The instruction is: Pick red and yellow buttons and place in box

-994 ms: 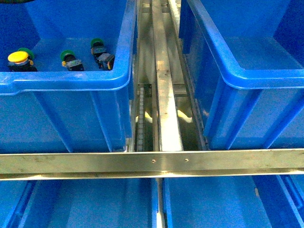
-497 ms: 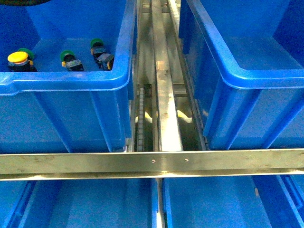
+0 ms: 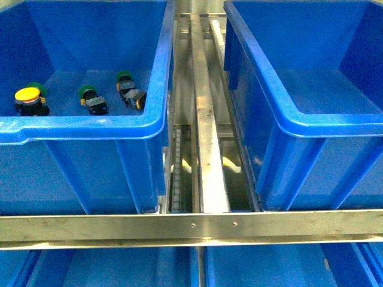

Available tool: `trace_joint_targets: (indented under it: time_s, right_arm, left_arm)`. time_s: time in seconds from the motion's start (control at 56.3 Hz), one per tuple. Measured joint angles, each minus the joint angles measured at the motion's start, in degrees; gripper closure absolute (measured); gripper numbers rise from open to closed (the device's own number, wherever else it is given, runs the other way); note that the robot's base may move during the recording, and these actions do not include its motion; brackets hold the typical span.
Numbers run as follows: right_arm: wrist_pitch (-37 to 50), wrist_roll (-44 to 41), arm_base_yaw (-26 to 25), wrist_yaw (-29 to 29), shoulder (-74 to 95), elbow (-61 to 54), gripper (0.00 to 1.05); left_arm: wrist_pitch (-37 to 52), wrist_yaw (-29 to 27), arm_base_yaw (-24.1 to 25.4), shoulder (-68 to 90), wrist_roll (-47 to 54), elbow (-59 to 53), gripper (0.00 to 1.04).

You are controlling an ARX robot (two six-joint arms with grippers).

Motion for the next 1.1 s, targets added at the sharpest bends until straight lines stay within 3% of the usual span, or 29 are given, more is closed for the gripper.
trace_joint_targets:
  time_s: [0.089,0.32,0.373,0.426,0.515,0.621,0.763,0.834,1.101]
  right_arm:
    - [-0.68,-5.68,0.9,1.97,-0.02,1.07,0.71]
    - [-0.9,-23.8,6.49,3.48,2.16,7.41,0.71]
    - [-1.05,-26.12,6.6,3.52,2.97,8.07,0.71]
    - [-1.31,-27.98,6.67,3.52,3.74,8.48,0.71]
    - [-1.99,-30.97,6.64,4.11,4.76,8.68,0.71]
    - [-3.15,-34.91,6.58,5.2,5.27,8.68,0.71]
    - [-4.98,-41.11,7.67,6.8,5.33,8.66,0.71]
    - [-6.25,-45.53,8.41,8.22,5.29,8.35,0.71]
    - [-8.57,-49.96,9.88,8.04,2.27,5.42,0.71]
  left_arm:
    - [-0.85,0.5,3.23,-5.7,2.14,-5.27,0.08]
    - [-8.44,3.96,18.32,-31.87,8.72,-26.6,0.09]
    - [-20.83,-9.9,16.7,-38.95,16.24,-28.76,0.19]
    - [-29.66,-19.58,15.85,-45.86,24.52,-32.68,0.28]
    - [-38.93,-27.96,15.41,-58.36,36.39,-42.66,0.44]
    - [-46.77,-28.92,15.39,-72.46,42.25,-51.21,0.62]
    - [-47.3,-28.92,15.23,-80.15,44.68,-54.9,0.85]
    - [-47.06,-28.89,15.23,-81.31,45.22,-56.02,1.03]
    - [-46.4,-28.89,15.23,-83.23,45.62,-58.66,1.02]
